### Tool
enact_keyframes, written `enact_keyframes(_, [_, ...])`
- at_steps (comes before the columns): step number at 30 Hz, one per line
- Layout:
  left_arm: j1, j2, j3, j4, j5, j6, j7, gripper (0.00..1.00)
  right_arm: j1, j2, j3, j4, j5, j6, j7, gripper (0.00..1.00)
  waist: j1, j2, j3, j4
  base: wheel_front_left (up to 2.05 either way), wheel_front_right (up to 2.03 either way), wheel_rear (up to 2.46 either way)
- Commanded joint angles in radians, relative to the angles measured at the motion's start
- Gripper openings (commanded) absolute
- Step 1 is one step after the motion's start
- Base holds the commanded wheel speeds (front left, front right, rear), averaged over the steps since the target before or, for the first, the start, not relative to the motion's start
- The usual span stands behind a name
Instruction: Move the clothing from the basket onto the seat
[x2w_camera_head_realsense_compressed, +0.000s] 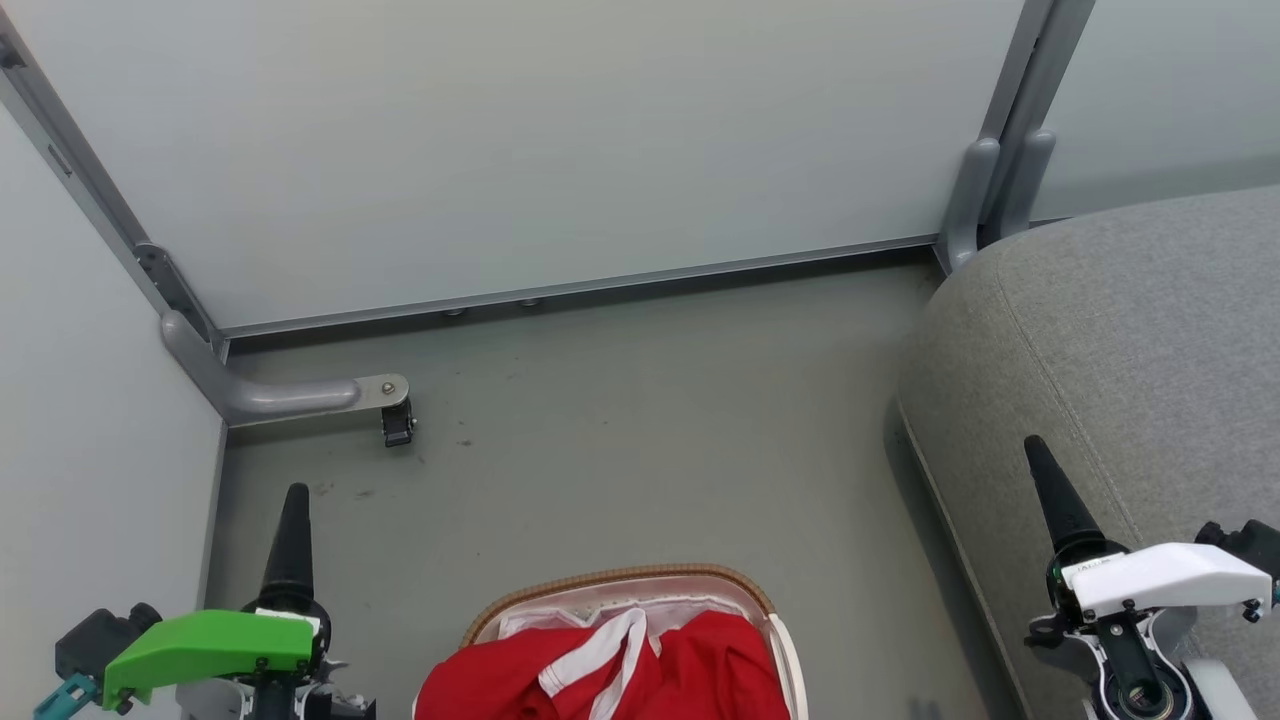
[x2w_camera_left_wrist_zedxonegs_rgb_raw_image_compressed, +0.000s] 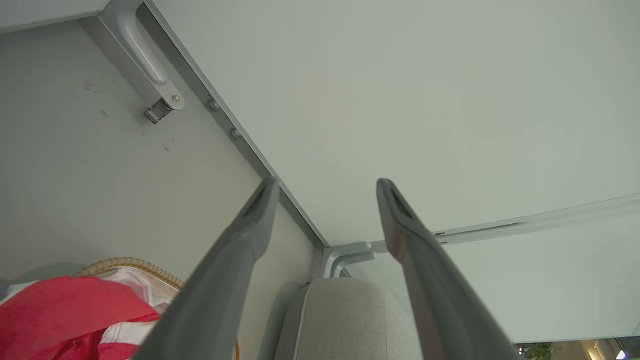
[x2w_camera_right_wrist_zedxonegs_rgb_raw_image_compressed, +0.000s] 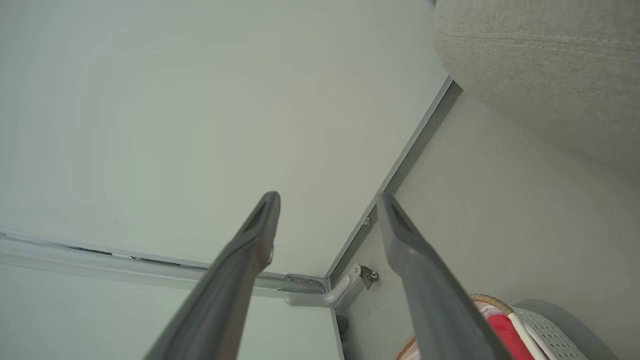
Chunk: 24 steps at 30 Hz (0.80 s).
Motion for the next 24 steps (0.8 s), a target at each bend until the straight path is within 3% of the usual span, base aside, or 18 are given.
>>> enact_keyframes(1, [-0.028, 0.011, -0.002, -0.011, 0.052, -0.001, -0.012, 1.0, -0.028, -0.014, 0.003, -0.013, -0.047, 0.0, -0.013, 1.0, 0.0, 0.0, 0.0, 0.0, 0.0, 0.0, 0.0])
enact_keyframes(24, [-0.016, 0.009, -0.028, -0.015, 0.451, 0.005, -0.096, 1.0, -0.046, -0.042, 0.077, -0.007, -0.4, 0.0, -0.097, 1.0, 0.0, 0.0, 0.002, -0.001, 0.0, 0.0, 0.0])
